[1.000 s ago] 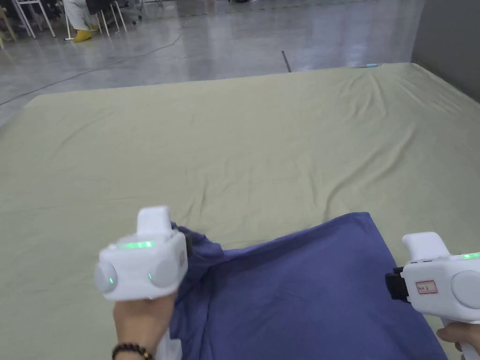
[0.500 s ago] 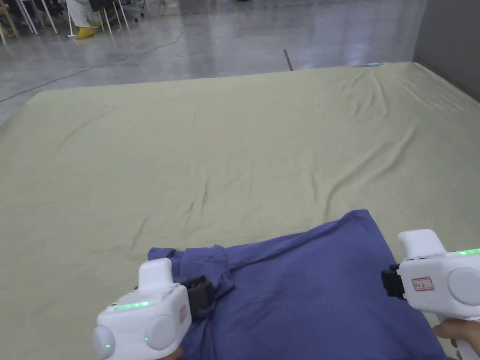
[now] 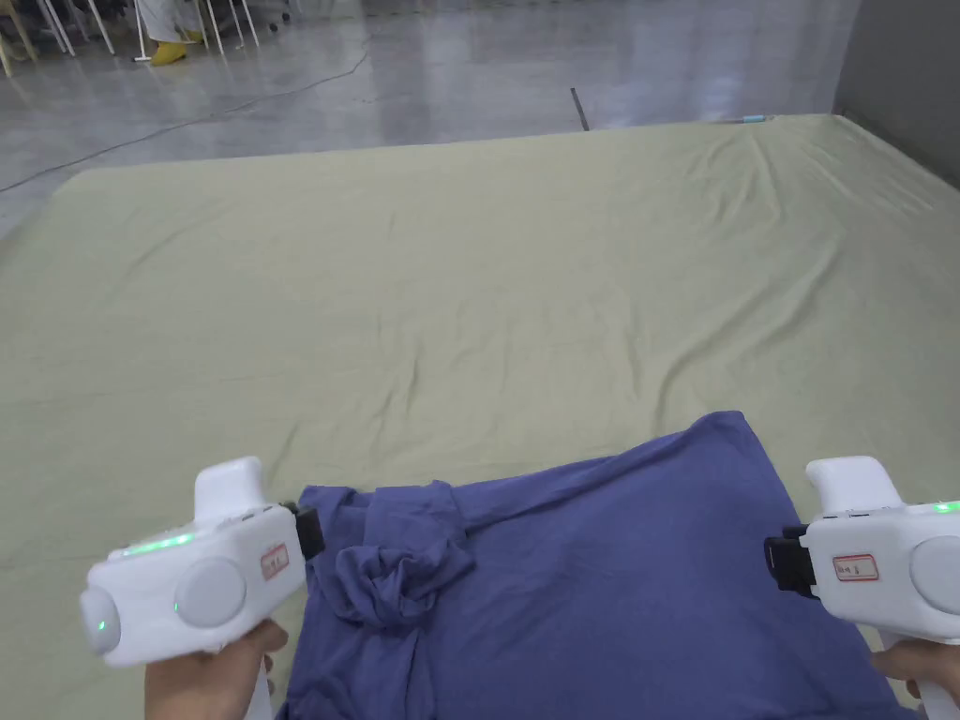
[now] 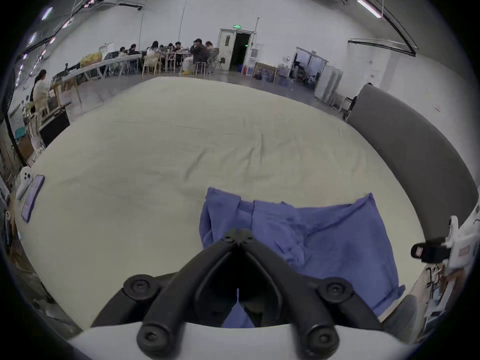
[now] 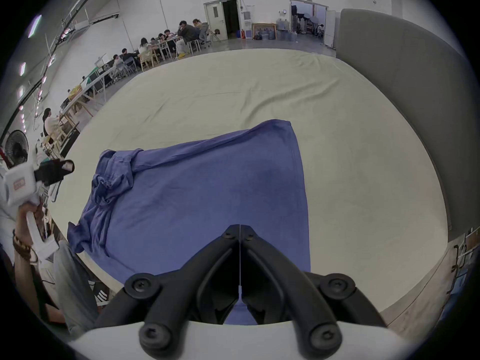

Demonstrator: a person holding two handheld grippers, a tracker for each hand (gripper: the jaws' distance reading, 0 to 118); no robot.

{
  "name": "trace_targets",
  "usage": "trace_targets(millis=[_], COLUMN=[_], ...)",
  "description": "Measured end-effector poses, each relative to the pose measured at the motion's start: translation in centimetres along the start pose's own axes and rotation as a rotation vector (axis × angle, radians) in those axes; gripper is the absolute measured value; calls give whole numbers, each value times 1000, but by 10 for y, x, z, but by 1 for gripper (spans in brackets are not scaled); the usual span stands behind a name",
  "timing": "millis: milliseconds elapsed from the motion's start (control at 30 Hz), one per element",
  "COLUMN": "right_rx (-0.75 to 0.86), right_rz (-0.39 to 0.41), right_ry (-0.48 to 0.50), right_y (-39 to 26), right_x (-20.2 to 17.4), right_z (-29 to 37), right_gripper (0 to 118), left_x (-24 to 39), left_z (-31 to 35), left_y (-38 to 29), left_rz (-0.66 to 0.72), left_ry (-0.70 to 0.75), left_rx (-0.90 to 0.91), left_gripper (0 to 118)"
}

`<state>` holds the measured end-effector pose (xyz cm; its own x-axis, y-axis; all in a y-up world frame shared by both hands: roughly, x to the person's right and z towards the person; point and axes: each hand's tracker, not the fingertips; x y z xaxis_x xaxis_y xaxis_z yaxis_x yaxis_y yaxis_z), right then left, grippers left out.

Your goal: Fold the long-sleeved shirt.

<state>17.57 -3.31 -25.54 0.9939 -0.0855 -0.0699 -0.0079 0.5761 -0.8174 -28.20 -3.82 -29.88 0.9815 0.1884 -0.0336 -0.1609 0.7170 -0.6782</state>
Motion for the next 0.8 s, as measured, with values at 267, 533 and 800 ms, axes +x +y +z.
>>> trace_targets(millis=[267,533,800], right_rx=[-44,-84,-48], right_rz=[-13,-4,3], right_ry=[-17,-38,-81], right_y=[0,17,133], right_x=[7,17,49], right_z=[-20,-42,-100], right_gripper=[3,3,25], left_x=[-20,15,14], left_z=[-130,-105,-102], left_y=[32,32,56], left_rz=[-42,-151,-146], left_ry=[101,1,8], left_rx=[-267,-252,-212], left_gripper=[103,11,11])
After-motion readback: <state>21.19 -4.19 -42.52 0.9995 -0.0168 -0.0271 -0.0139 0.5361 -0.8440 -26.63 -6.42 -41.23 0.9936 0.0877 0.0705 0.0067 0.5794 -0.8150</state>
